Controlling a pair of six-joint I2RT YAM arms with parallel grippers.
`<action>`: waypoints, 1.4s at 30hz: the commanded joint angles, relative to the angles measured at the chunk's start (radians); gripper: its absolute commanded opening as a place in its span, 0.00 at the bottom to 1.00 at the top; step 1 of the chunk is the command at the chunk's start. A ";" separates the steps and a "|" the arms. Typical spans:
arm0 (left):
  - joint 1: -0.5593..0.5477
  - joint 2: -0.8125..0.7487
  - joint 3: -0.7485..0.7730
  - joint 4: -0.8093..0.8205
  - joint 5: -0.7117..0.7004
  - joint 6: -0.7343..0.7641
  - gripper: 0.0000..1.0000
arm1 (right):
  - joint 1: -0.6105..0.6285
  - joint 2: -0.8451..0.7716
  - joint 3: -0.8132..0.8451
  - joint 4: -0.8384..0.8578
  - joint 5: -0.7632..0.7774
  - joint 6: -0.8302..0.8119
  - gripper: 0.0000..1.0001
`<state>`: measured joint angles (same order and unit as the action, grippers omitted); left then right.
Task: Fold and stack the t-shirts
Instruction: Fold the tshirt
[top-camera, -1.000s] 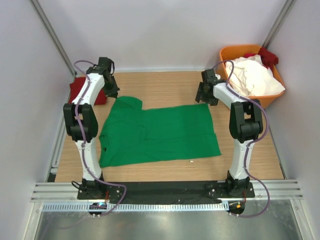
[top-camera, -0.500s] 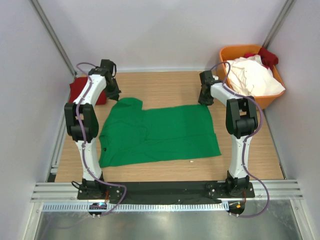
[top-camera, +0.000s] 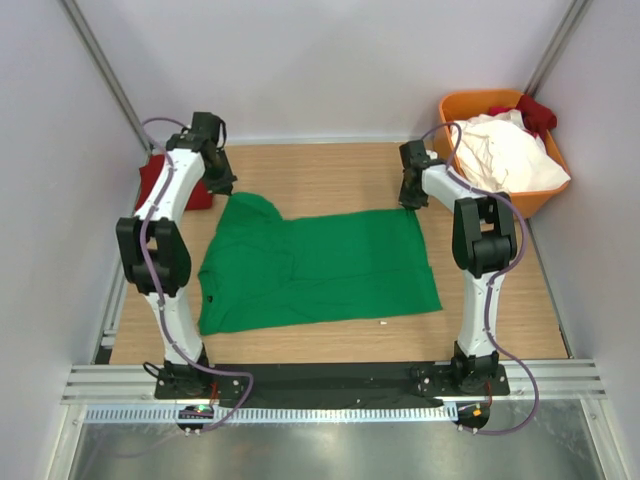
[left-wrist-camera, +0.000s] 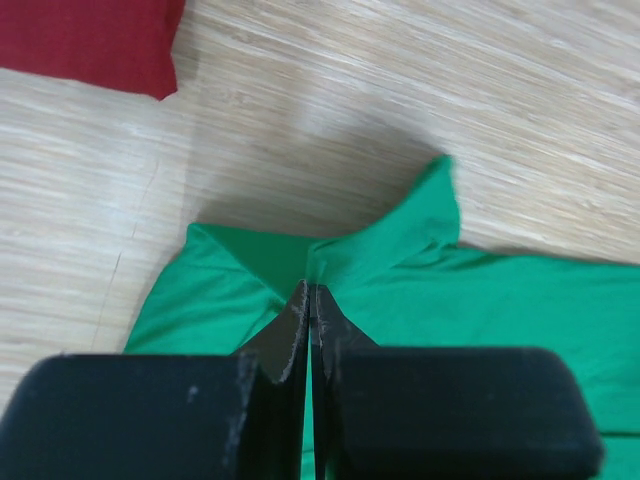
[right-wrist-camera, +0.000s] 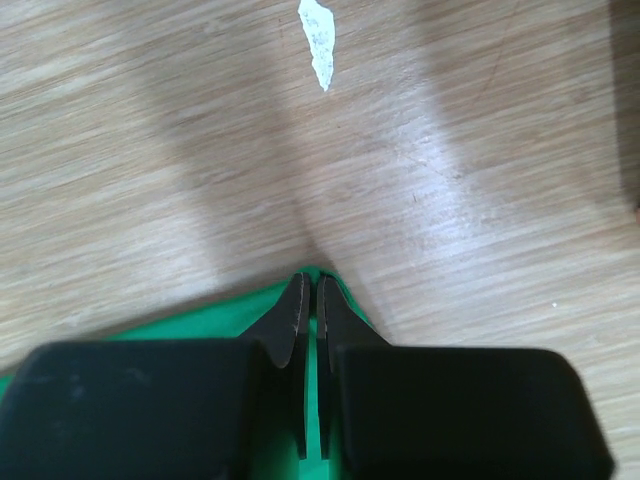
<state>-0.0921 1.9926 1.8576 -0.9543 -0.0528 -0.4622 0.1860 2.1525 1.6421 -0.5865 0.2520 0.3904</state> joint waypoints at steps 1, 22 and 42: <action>-0.003 -0.124 -0.026 -0.027 -0.007 0.017 0.00 | -0.005 -0.131 0.010 -0.012 0.004 -0.012 0.01; -0.003 -0.306 -0.390 0.100 -0.022 -0.030 0.45 | -0.003 -0.408 -0.306 0.033 -0.092 0.024 0.01; 0.028 0.078 -0.210 0.153 -0.159 -0.107 0.41 | -0.003 -0.399 -0.329 0.079 -0.135 -0.008 0.01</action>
<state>-0.0715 2.0655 1.6154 -0.8406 -0.1623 -0.5507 0.1856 1.7569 1.3132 -0.5423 0.1333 0.3943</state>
